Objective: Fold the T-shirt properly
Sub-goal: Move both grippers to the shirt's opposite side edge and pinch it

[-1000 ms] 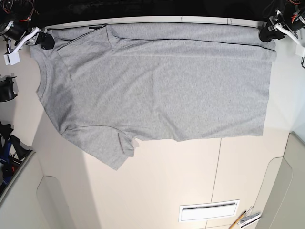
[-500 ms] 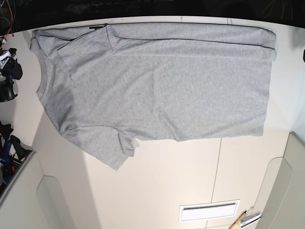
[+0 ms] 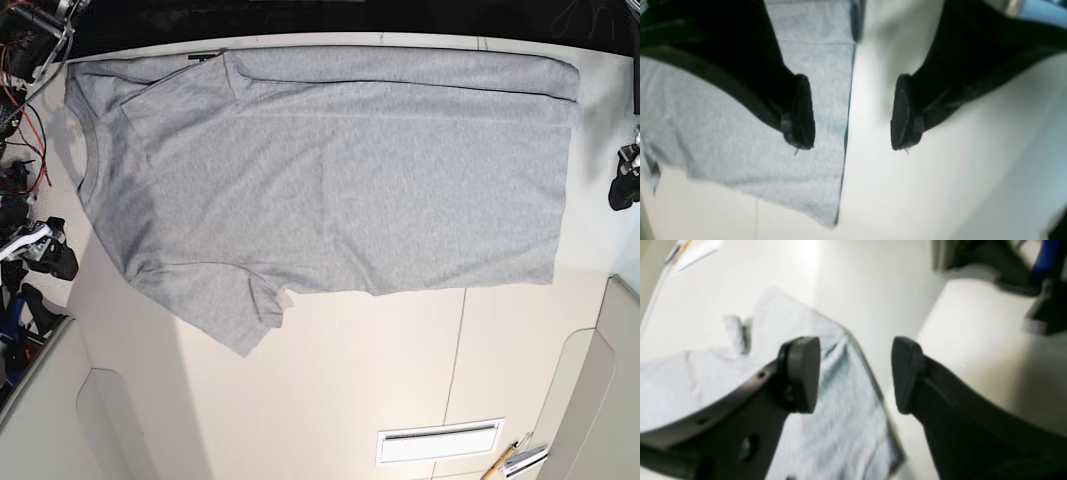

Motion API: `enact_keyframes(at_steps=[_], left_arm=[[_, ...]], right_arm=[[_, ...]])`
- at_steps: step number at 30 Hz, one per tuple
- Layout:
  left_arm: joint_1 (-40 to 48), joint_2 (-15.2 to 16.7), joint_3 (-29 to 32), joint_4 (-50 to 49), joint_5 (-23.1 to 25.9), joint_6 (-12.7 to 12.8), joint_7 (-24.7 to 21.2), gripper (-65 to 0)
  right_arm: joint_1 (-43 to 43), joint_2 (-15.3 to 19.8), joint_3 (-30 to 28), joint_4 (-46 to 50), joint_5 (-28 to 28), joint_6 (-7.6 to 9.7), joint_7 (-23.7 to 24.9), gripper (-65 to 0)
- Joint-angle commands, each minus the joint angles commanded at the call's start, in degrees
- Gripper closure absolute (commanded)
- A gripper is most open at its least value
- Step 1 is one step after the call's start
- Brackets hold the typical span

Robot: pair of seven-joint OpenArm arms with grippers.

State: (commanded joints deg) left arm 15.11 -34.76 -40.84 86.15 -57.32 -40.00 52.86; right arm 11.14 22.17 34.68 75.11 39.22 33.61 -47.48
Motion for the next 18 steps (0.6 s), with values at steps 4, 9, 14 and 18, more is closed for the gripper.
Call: enact_keyframes(at_steps=[4, 9, 14, 18], left_arm=[[-8.72, -1.77, 5.68, -10.78, 2.36, 0.00, -2.05, -39.6], [-18.88, -2.86, 11.39, -23.85, 5.68, 0.00, -5.05, -39.6], [-26.16, -2.89, 15.61, -33.81, 5.99, 0.00, -5.53, -39.6], [-29.53, -2.84, 18.56, -39.06, 5.88, 0.00, -5.55, -39.6]], right_arm=[[6.62, 0.00, -1.73, -11.54, -2.73, 0.00, 2.86, -33.9], [10.45, 0.02, -1.73, -18.12, -5.77, 0.02, 5.84, -33.9], [10.43, 0.02, -1.73, -19.89, -8.96, 0.02, 8.72, -33.9], [10.43, 0.02, -1.73, -23.65, -10.91, 0.02, 12.24, -33.9]])
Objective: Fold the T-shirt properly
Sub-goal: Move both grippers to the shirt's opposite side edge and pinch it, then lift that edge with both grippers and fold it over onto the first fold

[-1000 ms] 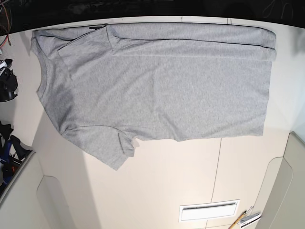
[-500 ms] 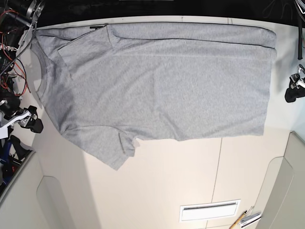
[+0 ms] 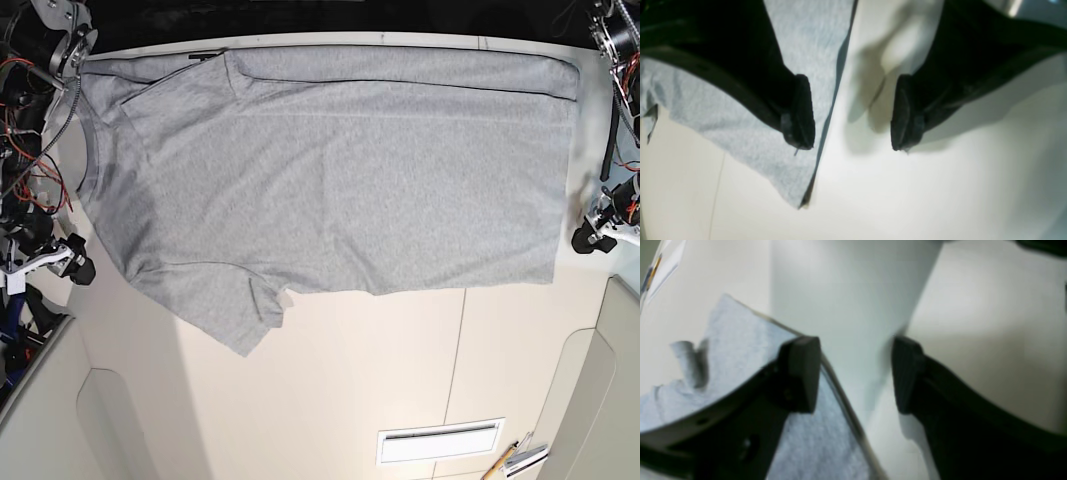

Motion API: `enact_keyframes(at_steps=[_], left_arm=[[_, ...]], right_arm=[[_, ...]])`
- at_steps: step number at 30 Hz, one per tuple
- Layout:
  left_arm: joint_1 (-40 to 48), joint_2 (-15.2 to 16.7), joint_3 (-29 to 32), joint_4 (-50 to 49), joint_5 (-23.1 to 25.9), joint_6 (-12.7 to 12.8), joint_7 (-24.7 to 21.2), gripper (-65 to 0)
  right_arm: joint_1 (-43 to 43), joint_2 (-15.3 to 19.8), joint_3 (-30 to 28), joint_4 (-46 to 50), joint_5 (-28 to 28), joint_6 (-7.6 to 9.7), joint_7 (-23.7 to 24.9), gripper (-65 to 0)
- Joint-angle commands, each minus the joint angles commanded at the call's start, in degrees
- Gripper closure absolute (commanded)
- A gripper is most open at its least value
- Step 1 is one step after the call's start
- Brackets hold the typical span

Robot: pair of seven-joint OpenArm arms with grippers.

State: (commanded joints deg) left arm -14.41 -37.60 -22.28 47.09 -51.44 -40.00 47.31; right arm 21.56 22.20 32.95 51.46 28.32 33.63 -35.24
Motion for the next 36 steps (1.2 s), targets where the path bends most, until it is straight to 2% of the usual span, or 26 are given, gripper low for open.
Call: enact_keyframes(at_steps=[2, 6, 12, 17, 29, 32, 34, 36], left_arm=[[-0.20, 0.04, 2.08, -0.46, -0.20, 0.00, 0.00, -39.6], [-0.20, 1.07, 4.94, -0.46, -0.20, 0.00, -0.44, -39.6], [-0.20, 3.74, 5.09, -0.46, -0.17, 0.00, -0.81, -39.6], [-0.70, 4.98, 5.07, -0.46, -0.17, 0.00, -0.81, -39.6], [-3.91, 5.40, 5.09, -0.46, 0.79, 0.00, -0.83, -39.5], [-4.52, 5.40, 5.09, -0.46, 2.12, 0.00, -0.85, -36.4], [-4.68, 5.40, 5.09, -0.46, 2.93, 0.00, -1.38, -28.8], [-4.63, 5.40, 5.09, -0.46, 2.91, 0.00, -2.03, -22.8]], right_arm=[[0.00, -0.02, 0.00, -1.77, -0.55, 0.00, 1.77, -33.9], [-0.02, -0.33, 0.00, -3.78, -0.50, 0.04, 2.16, -33.9], [-0.02, -0.50, 0.00, -5.86, -0.44, 0.24, 2.25, -33.9], [0.00, -2.23, -0.85, -6.05, 0.79, 0.87, 1.77, -33.9], [0.02, -3.32, -13.66, -5.88, 1.64, 0.96, 0.44, -33.8], [0.02, -3.32, -15.43, -5.88, 1.68, 1.14, 0.02, -33.3], [0.02, -3.32, -15.89, -5.88, 1.66, 1.14, 0.02, -26.6], [0.02, -3.30, -15.89, -5.88, 1.64, 1.11, 0.02, -13.1]])
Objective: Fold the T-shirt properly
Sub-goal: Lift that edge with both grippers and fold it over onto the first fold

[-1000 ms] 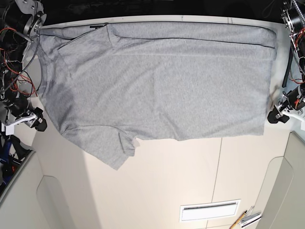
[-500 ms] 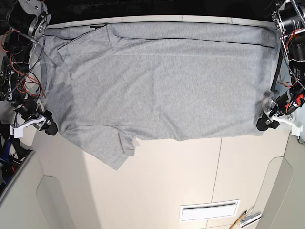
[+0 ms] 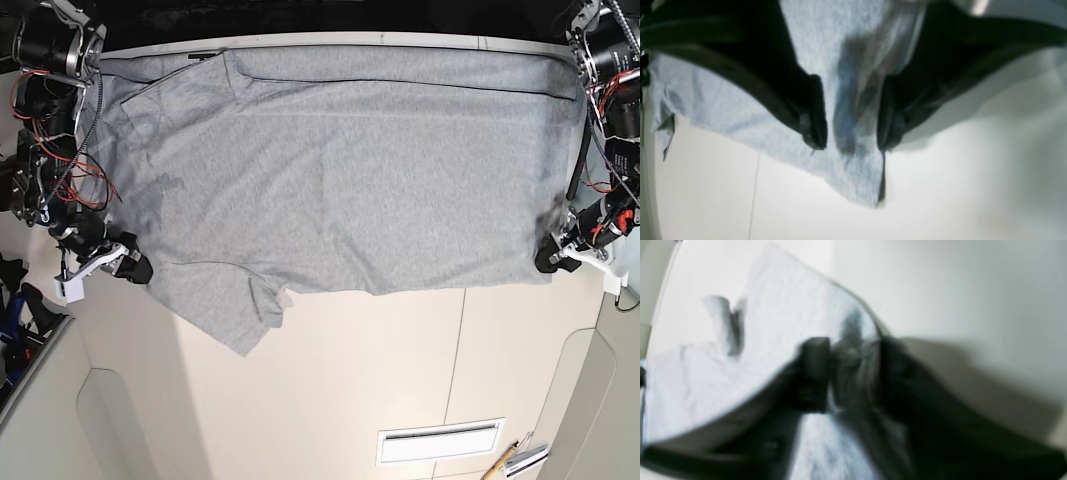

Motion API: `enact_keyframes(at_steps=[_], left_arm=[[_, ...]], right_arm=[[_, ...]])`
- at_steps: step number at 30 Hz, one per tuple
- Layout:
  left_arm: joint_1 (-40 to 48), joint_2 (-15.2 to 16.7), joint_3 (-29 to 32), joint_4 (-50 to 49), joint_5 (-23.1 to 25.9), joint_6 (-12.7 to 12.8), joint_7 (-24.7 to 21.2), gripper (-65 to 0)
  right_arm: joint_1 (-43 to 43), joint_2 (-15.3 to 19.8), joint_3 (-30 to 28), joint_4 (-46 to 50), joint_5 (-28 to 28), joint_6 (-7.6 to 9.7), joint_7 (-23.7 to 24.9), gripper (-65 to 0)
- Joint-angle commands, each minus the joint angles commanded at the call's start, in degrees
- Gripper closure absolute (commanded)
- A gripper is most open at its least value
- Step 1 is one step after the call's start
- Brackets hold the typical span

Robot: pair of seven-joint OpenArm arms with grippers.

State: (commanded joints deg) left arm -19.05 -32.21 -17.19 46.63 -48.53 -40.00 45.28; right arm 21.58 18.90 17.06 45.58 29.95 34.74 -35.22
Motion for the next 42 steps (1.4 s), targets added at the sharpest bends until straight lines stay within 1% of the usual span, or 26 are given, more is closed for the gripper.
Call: enact_keyframes(at_steps=[1, 2, 4, 5, 9, 11, 15, 17, 19, 21, 23, 28, 31, 32, 34, 39, 42], left_arm=[[-0.02, 0.00, 0.00, 0.00, -0.02, 0.00, -0.13, -19.9], [-0.02, -0.02, 0.00, 0.00, -0.02, 0.00, -0.13, -15.1], [-0.02, -0.04, 0.00, 0.00, 0.02, 0.00, -0.50, -3.3], [-0.02, -0.04, -0.02, 0.00, -0.02, 0.00, -0.52, 0.0], [-0.83, -0.09, -0.02, 0.02, -0.07, 0.00, -0.46, 0.0], [-1.14, -0.39, -0.02, 0.52, -0.07, 0.00, -0.31, 0.0], [-1.07, -0.52, -0.02, 4.57, -0.09, 0.00, 4.11, 0.0], [-1.05, -0.72, -0.02, 6.99, -0.11, 0.00, 5.18, 0.0], [-1.05, -1.42, -0.02, 8.87, -0.98, 0.00, 6.49, 0.0], [-0.83, -2.45, -0.02, 10.14, -4.00, 0.00, 9.38, 0.0], [-0.74, -3.54, -0.02, 10.49, -6.97, 0.00, 12.17, 0.0], [-0.76, -5.20, -0.02, 10.49, -14.56, 0.00, 19.63, 0.0], [-0.74, -6.25, -0.02, 10.49, -19.37, 0.00, 25.55, 0.0], [-0.72, -6.71, -0.02, 10.49, -20.41, 0.00, 26.88, 0.0], [-0.61, -7.45, -0.02, 10.49, -22.47, 0.00, 28.70, 0.0], [0.35, -9.40, -0.02, 10.49, -28.79, 0.00, 34.16, 0.0], [3.17, -10.10, -0.02, 10.49, -31.12, 0.00, 34.72, 0.0]], right_arm=[[0.00, -0.02, 0.00, 0.00, 0.00, 0.00, 0.00, -6.3], [-0.02, 0.00, 0.00, 0.00, 0.00, 0.00, 0.02, 0.0], [-0.02, 0.00, 0.00, 0.00, 0.00, 0.00, 0.02, 0.0], [0.00, 0.02, 0.00, 0.02, 0.00, 0.00, 0.02, 0.0], [-0.02, 0.02, 0.02, 0.72, 0.00, 0.02, -0.17, 0.0], [-0.09, 0.02, 0.02, 2.75, 0.00, 0.02, -1.64, 0.0], [-0.22, 0.33, 0.07, 8.09, 0.04, -0.02, -5.84, 0.0], [-0.37, 0.33, 0.07, 10.40, 0.11, -0.02, -7.13, 0.0], [-0.90, 0.37, 0.07, 12.79, 1.46, -0.02, -8.46, 0.0], [-1.81, 0.46, 0.09, 14.84, 3.34, -0.04, -10.16, 0.0], [-3.37, 0.46, 0.07, 17.64, 4.28, -0.02, -10.73, 0.0], [-8.02, 0.48, 0.87, 24.96, 4.85, -0.04, -11.13, 0.0], [-10.58, 0.48, 2.71, 29.11, 5.01, -0.04, -11.93, 0.0], [-11.34, 0.46, 3.52, 30.29, 5.03, -0.04, -12.50, 0.0], [-12.68, 0.48, 5.03, 32.15, 5.29, -0.02, -13.46, 0.0], [-16.11, 0.48, 8.31, 36.41, 9.75, 0.00, -15.82, 0.0], [-18.64, 0.48, 9.53, 37.99, 10.14, 0.00, -16.22, 0.0]])
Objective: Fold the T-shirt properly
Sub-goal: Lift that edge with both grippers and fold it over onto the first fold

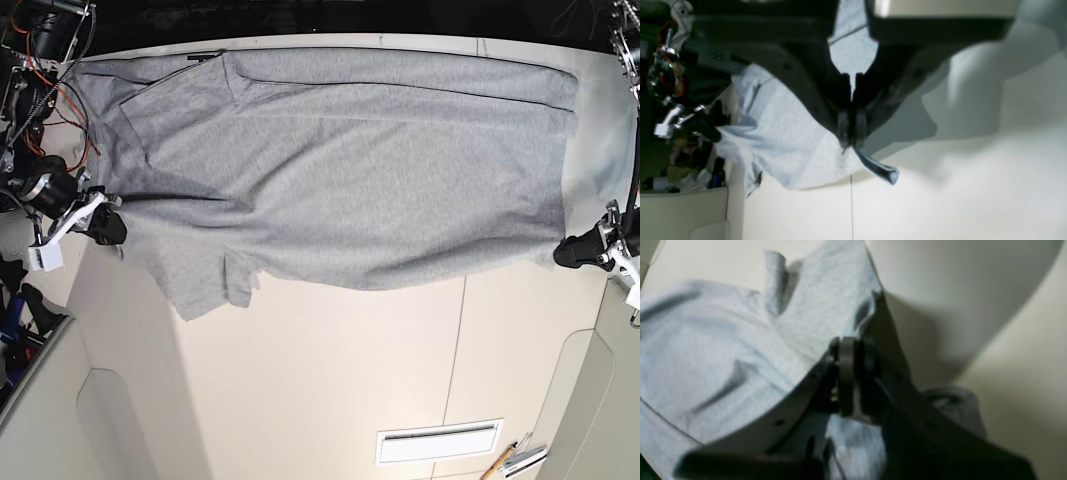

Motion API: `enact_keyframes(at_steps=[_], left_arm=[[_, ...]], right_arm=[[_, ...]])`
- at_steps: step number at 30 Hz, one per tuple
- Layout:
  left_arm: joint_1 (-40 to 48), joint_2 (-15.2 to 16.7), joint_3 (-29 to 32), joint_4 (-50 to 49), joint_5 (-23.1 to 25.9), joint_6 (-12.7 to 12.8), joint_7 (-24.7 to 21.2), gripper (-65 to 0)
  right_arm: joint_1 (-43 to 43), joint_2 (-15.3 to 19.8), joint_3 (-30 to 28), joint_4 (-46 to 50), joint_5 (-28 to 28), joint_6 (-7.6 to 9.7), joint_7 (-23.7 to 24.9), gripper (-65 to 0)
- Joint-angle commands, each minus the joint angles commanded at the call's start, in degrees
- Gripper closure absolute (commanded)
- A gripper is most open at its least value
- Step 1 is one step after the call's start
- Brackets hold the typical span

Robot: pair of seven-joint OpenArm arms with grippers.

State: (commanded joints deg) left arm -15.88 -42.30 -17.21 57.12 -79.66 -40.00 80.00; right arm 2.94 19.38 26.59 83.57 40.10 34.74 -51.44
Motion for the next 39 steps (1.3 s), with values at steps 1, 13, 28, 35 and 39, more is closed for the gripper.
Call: enact_keyframes(at_steps=[1, 13, 28, 35, 39], left_arm=[[1.07, -0.13, 0.00, 0.07, -0.26, 0.00, 0.00, 0.0], [15.34, -2.03, 0.00, 10.47, 0.24, 0.00, 0.00, 0.0], [17.03, -1.95, 0.00, 10.43, -0.26, 0.00, 0.00, 0.0], [17.00, -1.95, 0.00, 10.43, -0.28, 0.00, 0.00, 0.0], [17.00, -1.33, 0.00, 10.43, -0.31, 0.00, 0.00, 0.0]], right_arm=[[-0.70, 0.02, 0.31, 0.07, 0.00, 0.00, -0.02, 0.0], [-7.52, 0.00, 3.56, 0.17, 1.79, 0.24, 0.17, 0.0], [-5.51, -0.42, 3.56, 0.11, 0.85, -0.48, 5.40, -34.1], [1.29, -1.25, 3.54, 0.07, -2.51, -1.14, 6.27, -34.1], [4.59, -2.27, 1.99, -3.72, -6.10, -1.14, 10.29, -34.1]])
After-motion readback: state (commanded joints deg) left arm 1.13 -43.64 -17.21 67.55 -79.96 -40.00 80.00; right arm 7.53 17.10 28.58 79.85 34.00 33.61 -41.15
